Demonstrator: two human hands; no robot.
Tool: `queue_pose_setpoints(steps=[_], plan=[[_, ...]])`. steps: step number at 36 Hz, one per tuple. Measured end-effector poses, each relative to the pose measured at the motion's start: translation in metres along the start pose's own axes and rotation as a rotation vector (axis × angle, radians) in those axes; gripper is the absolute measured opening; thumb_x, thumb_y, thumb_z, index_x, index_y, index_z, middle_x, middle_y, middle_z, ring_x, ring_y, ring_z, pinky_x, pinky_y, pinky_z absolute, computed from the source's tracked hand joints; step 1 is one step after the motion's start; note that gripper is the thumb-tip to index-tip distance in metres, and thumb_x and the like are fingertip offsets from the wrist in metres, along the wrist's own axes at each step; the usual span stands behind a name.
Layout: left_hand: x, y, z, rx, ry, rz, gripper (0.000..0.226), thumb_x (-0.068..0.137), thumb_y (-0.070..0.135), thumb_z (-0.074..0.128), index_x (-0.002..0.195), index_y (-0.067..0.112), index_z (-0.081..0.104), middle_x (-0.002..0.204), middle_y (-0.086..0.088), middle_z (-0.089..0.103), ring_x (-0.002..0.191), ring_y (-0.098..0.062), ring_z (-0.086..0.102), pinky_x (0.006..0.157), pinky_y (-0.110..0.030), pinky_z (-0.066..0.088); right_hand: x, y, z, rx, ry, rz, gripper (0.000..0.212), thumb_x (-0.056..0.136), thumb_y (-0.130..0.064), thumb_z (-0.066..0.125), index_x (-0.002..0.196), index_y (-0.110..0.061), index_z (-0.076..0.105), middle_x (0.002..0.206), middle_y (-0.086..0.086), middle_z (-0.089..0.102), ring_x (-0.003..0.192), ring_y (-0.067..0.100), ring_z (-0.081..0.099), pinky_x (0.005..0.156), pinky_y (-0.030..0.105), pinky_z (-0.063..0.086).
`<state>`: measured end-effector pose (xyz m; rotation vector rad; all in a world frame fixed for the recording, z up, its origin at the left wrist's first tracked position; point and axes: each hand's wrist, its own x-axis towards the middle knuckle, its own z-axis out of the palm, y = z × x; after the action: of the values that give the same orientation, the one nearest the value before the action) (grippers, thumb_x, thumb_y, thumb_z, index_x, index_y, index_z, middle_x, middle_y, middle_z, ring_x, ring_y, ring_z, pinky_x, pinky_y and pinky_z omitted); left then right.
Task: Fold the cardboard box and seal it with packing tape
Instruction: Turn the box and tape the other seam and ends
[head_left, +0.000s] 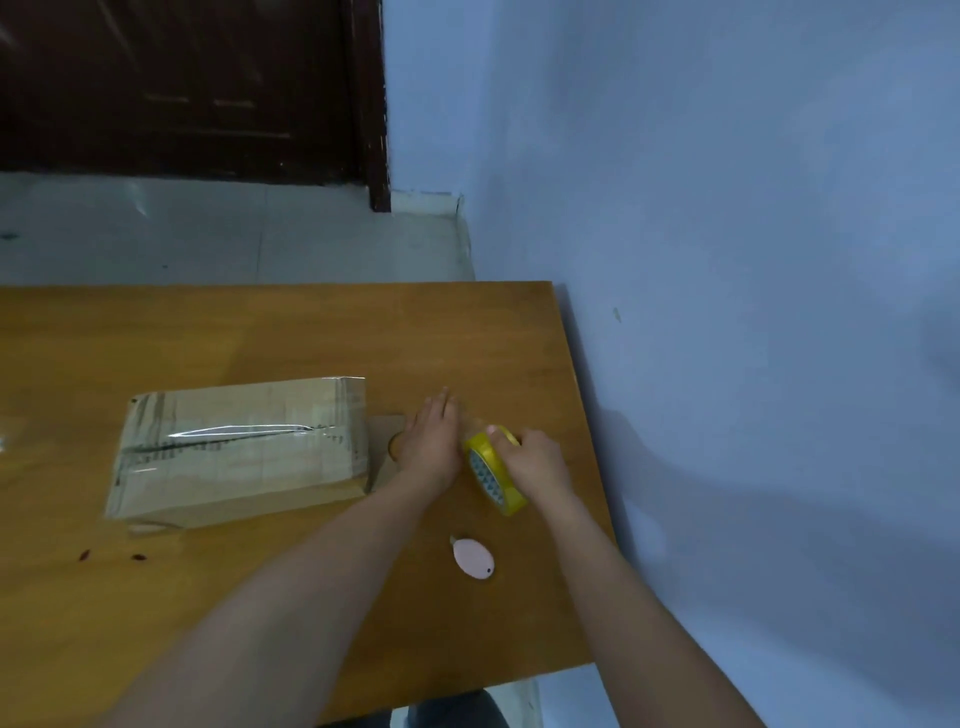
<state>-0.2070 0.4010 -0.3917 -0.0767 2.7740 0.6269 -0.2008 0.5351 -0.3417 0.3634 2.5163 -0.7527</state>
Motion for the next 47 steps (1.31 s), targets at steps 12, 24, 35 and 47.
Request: queue_pose_setpoints(steps=[12,24,35,47], plan=[[-0.020,0.004,-0.094,-0.090,0.136,0.243,0.047,0.093,0.009,0.043,0.140,0.010,0.039,0.148,-0.006,0.037,0.131,-0.027,0.040,0.097,-0.037,0.041,-0.031,-0.035,-0.004,-0.279,0.172,-0.091,0.050,0.097,-0.043,0.042,0.129,-0.006,0.047,0.132,0.011,0.045,0.123,0.029,0.043,0.093,0.040,0.042],[-0.061,-0.124,-0.155,0.068,0.264,0.203,0.031,0.095,0.017,0.043,0.120,0.002,0.055,0.135,-0.015,0.048,0.123,-0.030,0.045,0.099,-0.035,0.035,-0.060,-0.117,0.027,-0.342,0.166,-0.425,0.043,0.097,-0.030,0.043,0.133,-0.006,0.045,0.137,0.011,0.044,0.128,0.028,0.040,0.101,0.040,0.041],[-0.079,-0.158,-0.129,0.184,0.165,0.156,0.060,0.100,0.047,0.020,0.152,0.017,0.013,0.159,0.000,0.011,0.147,-0.015,0.002,0.118,-0.036,-0.001,-0.075,-0.129,0.064,-0.315,0.320,-0.518,0.035,0.095,-0.024,0.043,0.127,-0.011,0.050,0.127,0.007,0.045,0.115,0.026,0.048,0.084,0.037,0.047],[-0.078,-0.157,-0.127,0.199,0.162,0.152,0.062,0.099,0.049,0.019,0.152,0.017,0.009,0.160,0.001,0.008,0.147,-0.015,0.000,0.118,-0.036,-0.004,-0.081,-0.115,0.069,-0.345,0.326,-0.653,0.057,0.082,-0.041,0.059,0.131,-0.013,0.047,0.130,0.004,0.043,0.121,0.022,0.041,0.096,0.035,0.041]])
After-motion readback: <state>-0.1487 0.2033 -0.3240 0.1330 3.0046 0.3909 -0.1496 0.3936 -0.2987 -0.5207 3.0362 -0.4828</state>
